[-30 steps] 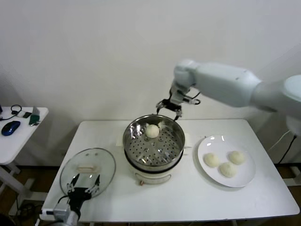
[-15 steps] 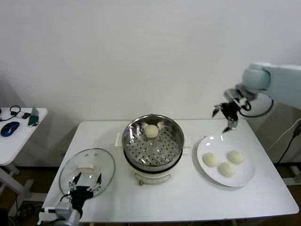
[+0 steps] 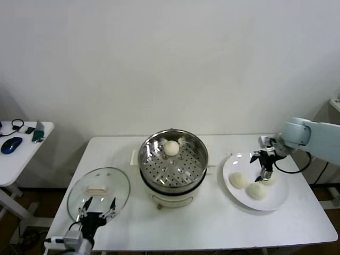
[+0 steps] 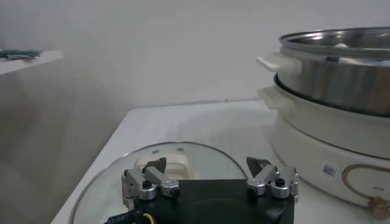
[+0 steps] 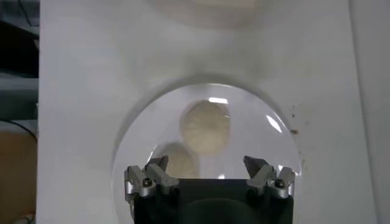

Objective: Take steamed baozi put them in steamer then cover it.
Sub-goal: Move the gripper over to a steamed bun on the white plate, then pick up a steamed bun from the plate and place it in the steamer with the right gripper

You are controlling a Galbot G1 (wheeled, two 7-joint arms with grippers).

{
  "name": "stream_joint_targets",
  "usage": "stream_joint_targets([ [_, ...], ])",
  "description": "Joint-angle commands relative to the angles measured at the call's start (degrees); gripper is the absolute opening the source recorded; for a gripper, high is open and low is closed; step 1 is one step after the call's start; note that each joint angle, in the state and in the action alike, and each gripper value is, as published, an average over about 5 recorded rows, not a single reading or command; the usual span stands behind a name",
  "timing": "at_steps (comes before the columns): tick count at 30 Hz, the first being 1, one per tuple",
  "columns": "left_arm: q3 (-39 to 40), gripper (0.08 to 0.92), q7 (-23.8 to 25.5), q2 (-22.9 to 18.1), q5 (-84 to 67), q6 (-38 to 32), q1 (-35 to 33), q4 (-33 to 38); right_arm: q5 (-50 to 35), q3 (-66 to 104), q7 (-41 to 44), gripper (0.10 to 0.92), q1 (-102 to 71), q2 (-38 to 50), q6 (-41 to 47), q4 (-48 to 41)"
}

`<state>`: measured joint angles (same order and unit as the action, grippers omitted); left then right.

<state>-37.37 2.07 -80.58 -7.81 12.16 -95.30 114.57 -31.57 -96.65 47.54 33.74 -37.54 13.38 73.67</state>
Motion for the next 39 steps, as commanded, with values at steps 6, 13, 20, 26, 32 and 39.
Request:
stream_joint_targets([
  [6, -0.39, 0.823, -0.06, 0.10, -0.16, -0.44, -0.39, -0.28, 3.05, 11.73, -3.15, 0.823, -14.51, -4.31, 3.50, -5.63],
  [13, -0.51, 0.823, -0.10, 0.13, 0.05, -0.44, -0.76, 0.12, 3.12, 13.13, -3.67, 0.822, -16.92, -6.54, 3.65, -7.51],
  [20, -0.49, 0.823, -0.06, 0.17, 0.35, -0.37, -1.00, 0.54, 4.29, 14.11, -3.81, 0.781, -18.00, -7.08, 3.89, -8.39],
  [26, -0.42, 0.823, -0.06, 0.12, 0.47, -0.46, -1.24, 0.63, 3.78, 13.59, -3.07, 0.713, -16.71, -7.08, 3.92, -8.53],
  [32, -0.49, 0.823, -0.11, -0.01, 0.48, -0.53, -1.53, 0.91, 1.06, 10.39, -1.93, 0.681, -11.43, -7.03, 3.68, -7.25],
  [39, -0.35, 0.823, -0.12, -0.03, 0.61, -0.31, -1.52, 1.60, -5.85, -3.13, 2.90, 0.679, 9.93, -8.53, 1.82, -3.01],
])
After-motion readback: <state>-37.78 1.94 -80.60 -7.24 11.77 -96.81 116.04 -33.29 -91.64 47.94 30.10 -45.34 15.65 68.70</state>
